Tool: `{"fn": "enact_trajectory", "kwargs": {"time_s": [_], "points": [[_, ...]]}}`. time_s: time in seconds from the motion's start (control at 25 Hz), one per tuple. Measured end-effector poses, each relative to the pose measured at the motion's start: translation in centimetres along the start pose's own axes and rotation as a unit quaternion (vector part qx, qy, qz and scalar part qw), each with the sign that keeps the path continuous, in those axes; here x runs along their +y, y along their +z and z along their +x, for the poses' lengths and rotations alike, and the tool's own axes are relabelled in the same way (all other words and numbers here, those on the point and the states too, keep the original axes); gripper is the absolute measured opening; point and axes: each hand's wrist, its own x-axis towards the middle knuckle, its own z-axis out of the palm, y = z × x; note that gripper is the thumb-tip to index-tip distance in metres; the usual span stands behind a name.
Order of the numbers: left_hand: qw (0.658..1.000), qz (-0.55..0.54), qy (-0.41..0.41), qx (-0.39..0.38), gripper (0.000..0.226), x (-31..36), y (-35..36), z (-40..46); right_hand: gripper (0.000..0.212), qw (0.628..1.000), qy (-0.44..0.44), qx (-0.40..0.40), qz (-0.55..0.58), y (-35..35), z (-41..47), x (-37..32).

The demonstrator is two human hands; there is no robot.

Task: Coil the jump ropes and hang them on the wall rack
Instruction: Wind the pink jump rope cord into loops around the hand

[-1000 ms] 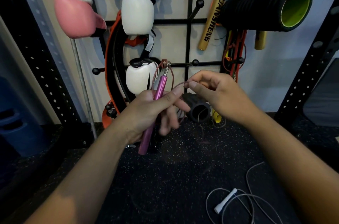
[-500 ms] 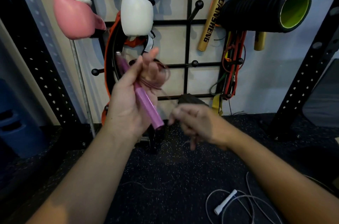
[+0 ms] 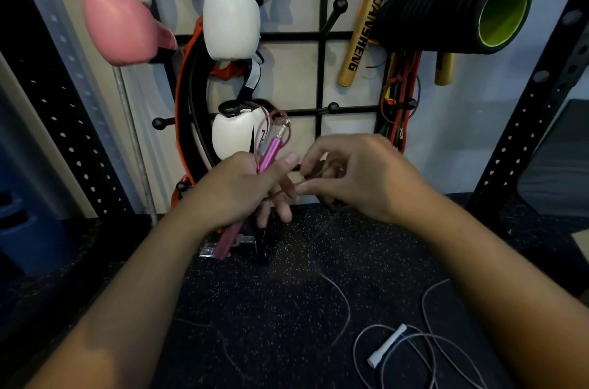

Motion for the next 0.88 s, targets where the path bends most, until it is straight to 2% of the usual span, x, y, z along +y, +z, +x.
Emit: {"fn": "enact_trajectory", "kwargs": {"time_s": [0.08, 0.12, 0.2, 0.28, 0.4, 0.56, 0.64, 0.76, 0.88], "points": [[0.998, -0.011, -0.015, -0.057, 0.058, 0.0, 0.2, -0.4, 0.024, 0.998, 0.013, 0.059, 0.019, -1.1, 0.3, 0.5], [0.995, -0.052, -0.014, -0.083, 0.053, -0.1, 0.4, -0.6, 0.025, 0.996, 0.015, 0.075, 0.047, -1.7, 0.4, 0.9], [0.980, -0.151, 0.000, -0.131, 0.043, 0.0, 0.9, -0.9, 0.020, 0.994, -0.007, 0.065, 0.091, -2.5, 0.5, 1.4], [0.971, -0.177, 0.016, -0.160, 0.041, 0.1, 1.2, -0.9, 0.014, 0.993, -0.026, 0.025, 0.109, -2.5, 0.5, 1.7], [0.969, -0.200, 0.019, -0.141, 0.036, 0.3, 1.4, -0.9, 0.012, 0.989, -0.020, -0.012, 0.145, -2.5, 0.4, 2.4], [0.962, -0.255, 0.024, -0.098, 0.039, 0.5, 1.7, -1.0, 0.008, 0.988, 0.008, 0.091, 0.125, -2.0, 0.5, 2.9], [0.957, -0.275, 0.037, -0.088, 0.040, 0.3, 1.8, -1.0, 0.013, 0.983, 0.023, 0.121, 0.133, -1.8, 0.6, 3.0], [0.940, -0.323, 0.053, -0.094, 0.043, 0.3, 1.6, -1.0, 0.016, 0.982, 0.024, 0.112, 0.150, -1.4, 0.5, 2.7], [0.943, -0.320, 0.046, -0.074, 0.045, 0.7, 1.7, -1.1, 0.016, 0.979, 0.026, 0.088, 0.183, -0.8, 0.4, 2.9]]}}
